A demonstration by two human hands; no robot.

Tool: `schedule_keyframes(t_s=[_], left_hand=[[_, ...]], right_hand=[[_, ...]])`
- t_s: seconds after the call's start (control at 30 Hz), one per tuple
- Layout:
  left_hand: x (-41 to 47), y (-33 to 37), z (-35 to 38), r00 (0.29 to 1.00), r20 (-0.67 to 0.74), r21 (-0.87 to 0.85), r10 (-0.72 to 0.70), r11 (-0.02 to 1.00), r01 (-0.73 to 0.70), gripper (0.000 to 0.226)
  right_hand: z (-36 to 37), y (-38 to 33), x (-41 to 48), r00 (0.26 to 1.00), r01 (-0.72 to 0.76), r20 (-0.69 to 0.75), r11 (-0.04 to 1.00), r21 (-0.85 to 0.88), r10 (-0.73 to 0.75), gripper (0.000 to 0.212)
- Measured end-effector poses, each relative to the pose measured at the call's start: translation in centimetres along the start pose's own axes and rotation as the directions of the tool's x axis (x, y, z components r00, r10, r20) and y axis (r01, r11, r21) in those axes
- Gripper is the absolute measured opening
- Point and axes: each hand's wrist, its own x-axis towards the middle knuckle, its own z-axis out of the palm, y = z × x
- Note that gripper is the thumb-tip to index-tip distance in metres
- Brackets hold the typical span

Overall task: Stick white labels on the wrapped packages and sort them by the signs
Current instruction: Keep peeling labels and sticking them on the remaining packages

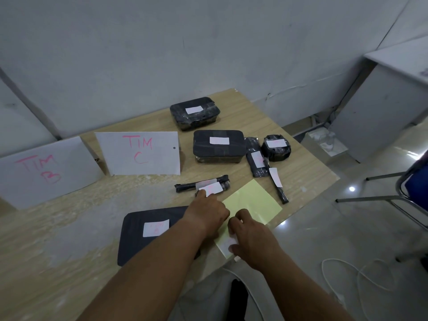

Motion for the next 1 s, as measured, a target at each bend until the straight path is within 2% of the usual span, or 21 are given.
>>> schedule_keyframes(t_s=[0.27, 0.63, 0.77, 1.0], left_hand=[[0.16, -0.03, 0.40, 1.000, -0.015, -0.020, -0.019, 1.000, 0.019, 0.027], [0.13, -0.27, 0.74, 1.000, -0.019, -0.024, -0.021, 1.000, 0.021, 0.023], [0.08, -0.23, 0.84, 0.999, -0.029, -0.032, -0.026, 0.999, 0.025, 0.020], [0.03, -0.28, 0.60, 0.999, -0.034, -0.044, -0.014, 0.999, 0.013, 0.017]], right_hand=[[0.41, -0.01, 0.04, 1.000, -0.005, -0.015, 1.000, 0.031, 0.006, 0.039], [0.58, -0.32, -0.64, 0.999, 0.029, -0.019, 1.000, -0.011, -0.029, 0.032], [0.40, -0.42, -0.53, 0.999, 0.032, -0.009, 0.999, -0.017, -0.032, 0.036], [0.94, -0.36, -0.35, 1.000, 0.021, 0.017, 0.995, 0.102, -0.023, 0.030]])
